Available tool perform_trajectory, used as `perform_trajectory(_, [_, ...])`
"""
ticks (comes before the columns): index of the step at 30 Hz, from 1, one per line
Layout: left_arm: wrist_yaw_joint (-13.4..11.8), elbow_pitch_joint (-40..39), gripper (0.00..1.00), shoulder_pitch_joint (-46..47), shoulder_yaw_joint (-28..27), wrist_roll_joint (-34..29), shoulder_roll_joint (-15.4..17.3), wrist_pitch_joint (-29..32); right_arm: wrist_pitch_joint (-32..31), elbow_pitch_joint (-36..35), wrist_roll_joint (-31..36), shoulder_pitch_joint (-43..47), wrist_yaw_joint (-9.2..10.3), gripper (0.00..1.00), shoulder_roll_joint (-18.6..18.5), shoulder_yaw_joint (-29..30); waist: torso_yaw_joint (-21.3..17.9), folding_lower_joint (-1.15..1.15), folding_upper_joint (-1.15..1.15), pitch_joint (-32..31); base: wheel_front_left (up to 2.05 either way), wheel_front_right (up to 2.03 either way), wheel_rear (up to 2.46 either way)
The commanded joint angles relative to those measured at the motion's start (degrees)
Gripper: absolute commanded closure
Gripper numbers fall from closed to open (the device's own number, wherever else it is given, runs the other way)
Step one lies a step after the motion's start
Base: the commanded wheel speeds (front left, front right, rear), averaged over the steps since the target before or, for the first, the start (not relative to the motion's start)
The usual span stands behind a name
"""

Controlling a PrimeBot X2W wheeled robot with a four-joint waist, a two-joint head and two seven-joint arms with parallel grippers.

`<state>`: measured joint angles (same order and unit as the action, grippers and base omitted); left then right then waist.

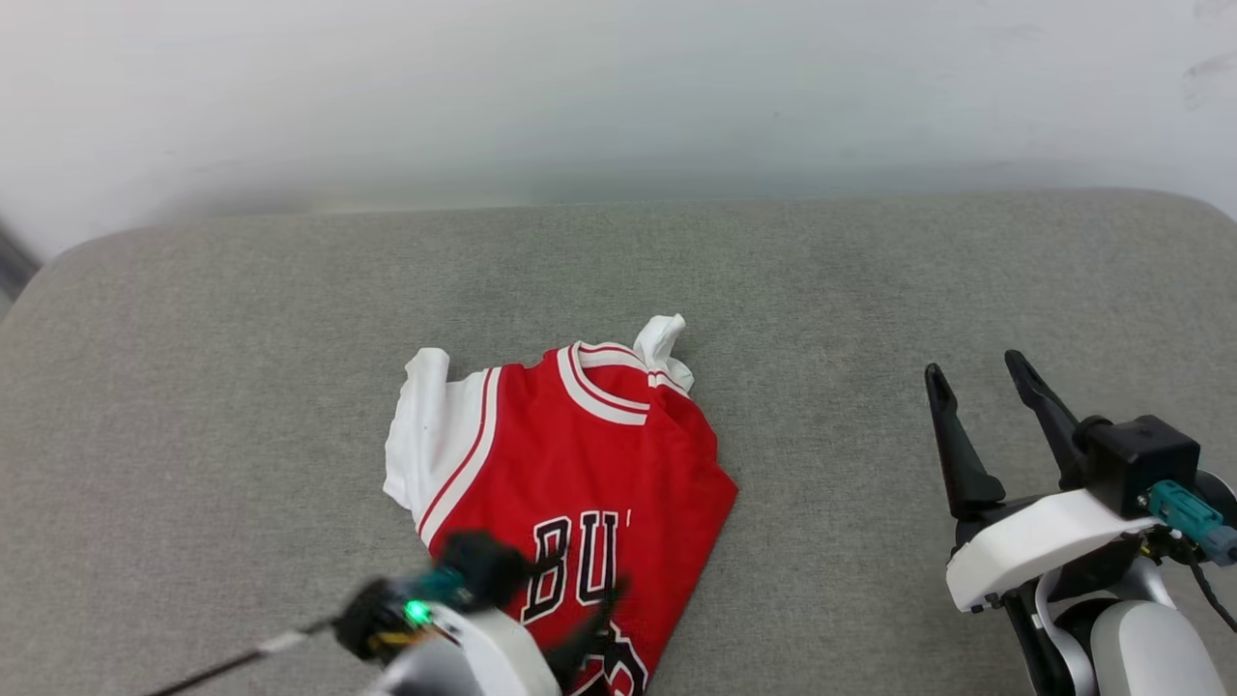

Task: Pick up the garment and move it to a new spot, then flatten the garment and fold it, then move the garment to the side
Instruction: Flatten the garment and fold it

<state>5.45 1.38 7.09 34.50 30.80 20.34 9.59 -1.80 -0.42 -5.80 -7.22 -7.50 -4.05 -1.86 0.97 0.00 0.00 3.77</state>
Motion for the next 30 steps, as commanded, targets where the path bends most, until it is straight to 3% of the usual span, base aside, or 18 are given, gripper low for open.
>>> perform_trajectory(1, [-0.69, -1.04, 0.00, 1.11, -1.94, 0.50, 0.69, -1.58, 0.16, -0.34, -0.21, 0.31, 0.02, 0.00, 0.09, 0.09, -0.40, 0.00, 0.00, 0.18, 0.00, 0.00, 0.00])
perform_trajectory(5, [-2.81, -3.89, 0.00, 3.45, -8.65, 1.16, 3.98, -4.73, 0.65, -0.81, -0.50, 0.08, 0.02, 0.00, 0.14, -0.03, -1.73, 0.00, 0.00, 1.13, 0.00, 0.00, 0.00])
perform_trajectory(10, [-2.42, -4.12, 0.00, 9.02, -13.67, 3.53, 9.28, 0.24, 0.84, -1.87, -0.43, -0.86, 0.02, 0.00, -0.25, 0.18, -3.47, 0.00, 0.00, 4.05, 0.00, 0.00, 0.00])
perform_trajectory(12, [-1.42, -2.66, 0.00, 11.93, -13.63, 5.07, 11.79, 5.59, 0.73, -2.30, -0.35, -1.34, 0.02, 0.00, -0.36, 0.36, -4.05, 0.00, 0.00, 5.53, 0.00, 0.00, 0.00])
perform_trajectory(22, [0.92, 7.64, 0.00, 23.02, -10.08, 12.28, 17.25, 27.95, 1.86, -2.41, -0.17, -3.07, 0.02, 0.00, 0.03, 0.65, -6.50, 0.00, 0.00, 11.70, 0.00, 0.00, 0.00])
perform_trajectory(25, [0.81, 11.63, 0.00, 24.89, -8.92, 10.69, 18.42, 30.35, 2.37, -2.11, -0.07, -3.57, 0.02, 0.00, 0.27, 0.57, -7.22, 0.00, 0.00, 13.26, 0.00, 0.00, 0.00])
perform_trajectory(30, [0.19, 16.27, 0.00, 25.98, -8.46, 10.34, 17.35, 29.94, 3.12, -1.47, 0.13, -3.78, 0.02, 0.00, 0.50, 1.08, -7.59, 0.00, 0.00, 14.85, 0.00, 0.00, 0.00])
